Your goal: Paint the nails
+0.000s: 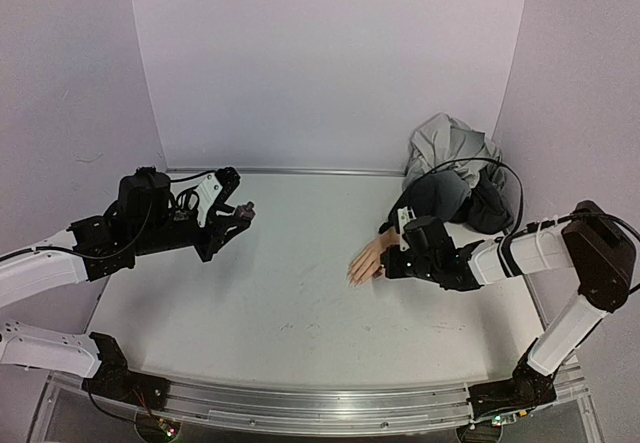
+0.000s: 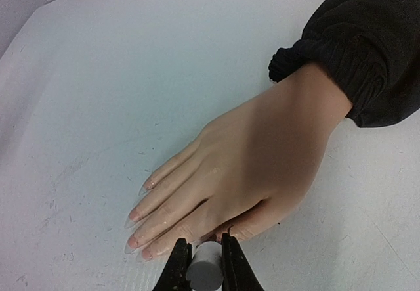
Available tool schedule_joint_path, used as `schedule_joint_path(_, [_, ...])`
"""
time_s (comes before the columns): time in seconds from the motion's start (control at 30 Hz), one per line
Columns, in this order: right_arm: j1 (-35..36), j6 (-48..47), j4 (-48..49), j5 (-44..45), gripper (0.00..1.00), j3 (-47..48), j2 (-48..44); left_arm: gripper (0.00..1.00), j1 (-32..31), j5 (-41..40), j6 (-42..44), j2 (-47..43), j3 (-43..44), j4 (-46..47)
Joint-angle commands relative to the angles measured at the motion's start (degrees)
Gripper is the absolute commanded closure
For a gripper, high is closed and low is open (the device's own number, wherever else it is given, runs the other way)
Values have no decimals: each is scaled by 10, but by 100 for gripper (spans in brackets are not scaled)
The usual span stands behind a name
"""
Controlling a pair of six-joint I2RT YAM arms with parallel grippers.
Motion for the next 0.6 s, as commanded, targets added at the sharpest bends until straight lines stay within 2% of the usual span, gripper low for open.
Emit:
schedule_joint_path(0.0, [3,4,-3,14,100,9,3,100,4,5,-7,-9,37,24])
schedule_joint_path(0.57, [2,-3,7,10,100,10,10,100,4,5,-7,-9,37,25])
